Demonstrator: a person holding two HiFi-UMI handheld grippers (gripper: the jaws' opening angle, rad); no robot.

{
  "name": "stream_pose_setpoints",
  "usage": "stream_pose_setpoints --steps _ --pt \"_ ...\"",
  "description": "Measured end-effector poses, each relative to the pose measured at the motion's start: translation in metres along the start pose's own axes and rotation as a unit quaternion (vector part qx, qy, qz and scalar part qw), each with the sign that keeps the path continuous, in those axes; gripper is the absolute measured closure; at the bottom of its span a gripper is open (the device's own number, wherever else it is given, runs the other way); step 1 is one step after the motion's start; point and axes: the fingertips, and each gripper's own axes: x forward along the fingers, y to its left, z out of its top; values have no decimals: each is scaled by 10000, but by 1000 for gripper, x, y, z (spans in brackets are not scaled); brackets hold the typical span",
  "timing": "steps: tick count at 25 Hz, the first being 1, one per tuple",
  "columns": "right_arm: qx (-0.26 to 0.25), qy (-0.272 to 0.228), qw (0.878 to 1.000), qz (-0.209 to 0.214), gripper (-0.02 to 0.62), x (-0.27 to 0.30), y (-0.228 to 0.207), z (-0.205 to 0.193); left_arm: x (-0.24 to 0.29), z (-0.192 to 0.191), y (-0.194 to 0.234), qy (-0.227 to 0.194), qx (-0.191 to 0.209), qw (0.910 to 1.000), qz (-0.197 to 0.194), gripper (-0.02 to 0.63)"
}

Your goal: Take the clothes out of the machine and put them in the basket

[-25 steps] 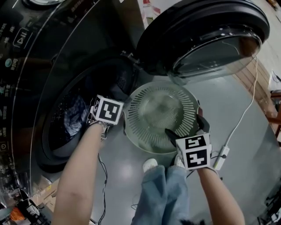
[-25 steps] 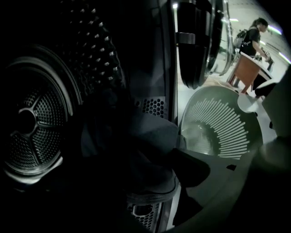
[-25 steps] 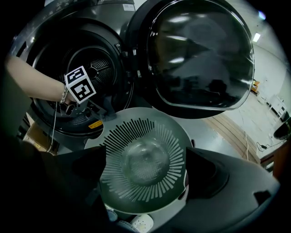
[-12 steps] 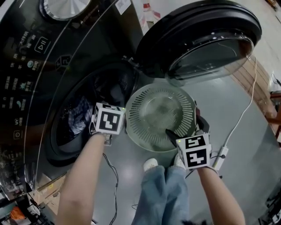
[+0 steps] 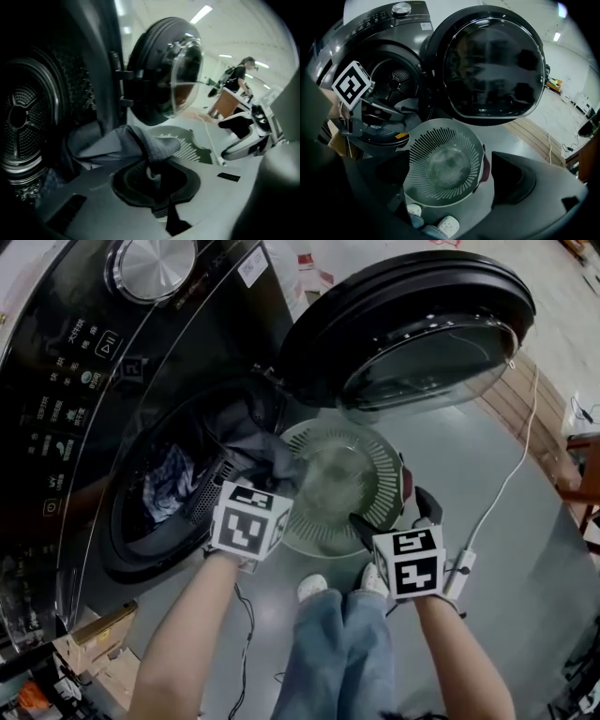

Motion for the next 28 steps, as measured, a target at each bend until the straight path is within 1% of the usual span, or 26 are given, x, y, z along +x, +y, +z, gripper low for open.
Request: stream_pose_setpoints --steps 2,4,7,10,13,15,16,17,19,20,21,22,23,24,25,27,28 --pt "34 -30 10000 -29 51 -4 -4 -1 -1 5 -26 -70 102 9995 -292 589" --pt "72 -22 10000 -46 52 -8 -7 -4 -2 9 -48 -124 112 9986 -499 589" --pt "136 0 9999 -106 52 -13 -14 -10 -2 11 -74 -183 -122 9959 -873 589" --pt "246 6 9996 -166 54 -18 -21 -17 -3 10 -88 -253 -313 9932 -1091 589" --pt "288 14 9994 -213 55 -21 -27 -23 -5 12 -97 -391 -667 9872 -1393 589" --pt "314 31 9992 -228 55 -22 -29 -28 -5 12 -104 -410 -769 9836 -1579 589" --pt "329 41 9992 -231 56 -22 -30 -30 -5 11 -106 -385 -767 9835 -1594 589" --pt "344 50 9991 -232 57 -22 -30 -31 -3 8 -106 -348 -737 9849 -1527 588" --pt "361 58 9991 -226 57 -22 -30 -33 2 1 -101 -247 -603 9901 -1244 588" --pt "358 59 9991 -219 57 -21 -29 -34 5 -3 -100 -178 -538 9916 -1158 575" --pt "345 63 9992 -212 57 -21 -28 -35 7 -8 -102 -101 -510 9919 -1157 473" --pt "319 73 9993 -206 57 -20 -27 -35 10 -12 -104 -34 -512 9915 -1198 325" --pt "289 88 9993 -198 57 -19 -26 -36 12 -15 -106 7 -506 9913 -1215 260" --pt "265 108 9994 -187 57 -18 -25 -36 14 -18 -105 17 -461 9922 -1161 216" --pt "254 127 9994 -177 57 -17 -23 -37 16 -21 -103 10 -378 9938 -1041 158" --pt "255 153 9994 -169 57 -15 -21 -38 20 -26 -93 1 -211 9971 -727 98" --pt "252 162 9994 -166 57 -13 -20 -38 20 -28 -86 1 -165 9983 -566 79"
